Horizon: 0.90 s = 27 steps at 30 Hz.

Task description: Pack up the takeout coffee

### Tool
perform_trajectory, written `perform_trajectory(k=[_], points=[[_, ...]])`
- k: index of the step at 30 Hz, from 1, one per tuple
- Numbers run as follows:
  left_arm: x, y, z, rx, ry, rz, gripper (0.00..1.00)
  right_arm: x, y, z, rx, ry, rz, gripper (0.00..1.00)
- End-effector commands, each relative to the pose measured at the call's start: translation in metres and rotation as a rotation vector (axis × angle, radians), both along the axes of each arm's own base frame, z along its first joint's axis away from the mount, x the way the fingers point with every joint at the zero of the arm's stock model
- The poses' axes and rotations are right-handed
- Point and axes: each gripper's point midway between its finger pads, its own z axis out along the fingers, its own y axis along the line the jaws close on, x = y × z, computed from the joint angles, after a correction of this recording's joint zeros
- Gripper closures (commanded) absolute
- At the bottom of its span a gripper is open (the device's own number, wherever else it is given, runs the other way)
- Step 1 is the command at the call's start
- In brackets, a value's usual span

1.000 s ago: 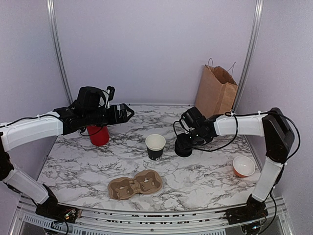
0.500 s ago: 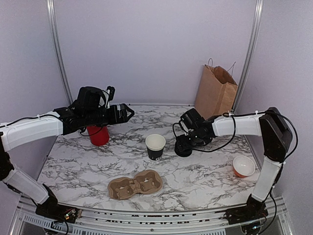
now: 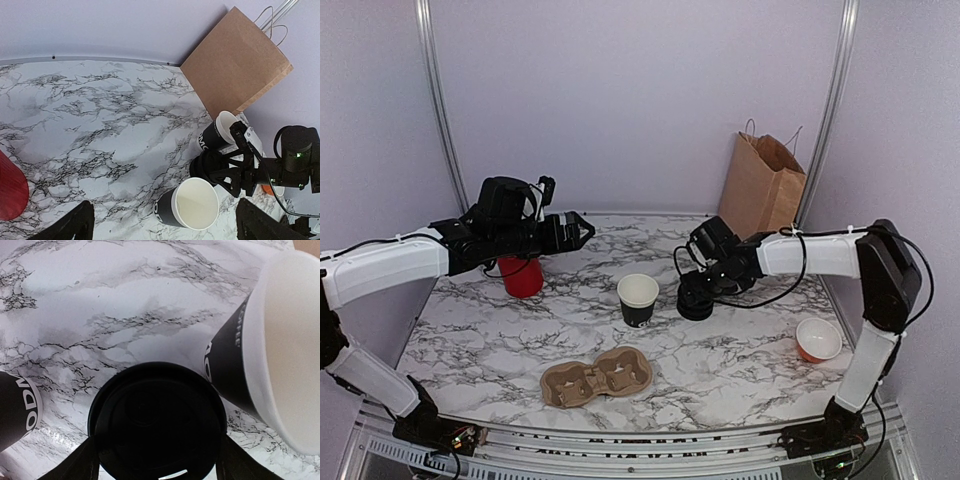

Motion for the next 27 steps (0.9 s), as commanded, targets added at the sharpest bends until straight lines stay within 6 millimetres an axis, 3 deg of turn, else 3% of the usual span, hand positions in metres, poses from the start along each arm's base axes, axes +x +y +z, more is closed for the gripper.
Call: perform_trajectory(k=[1,18,27], points=[[0.002,-0.002,0.001,-0.024,0.007,-0.002,0.01,0.005,0.007,0.042,0.039,-0.076,0.001,0.25],[-0.014,-0.018,-0.017,-0.189,0.120,-0.045,0.02,-0.021,0.058,0.123,0.113,-0.208,0.147,0.25],[-0.022,-0.022,-0.035,-0.186,0.177,-0.070,0.10,-0.048,0.114,0.121,0.100,-0.204,0.303,0.25]])
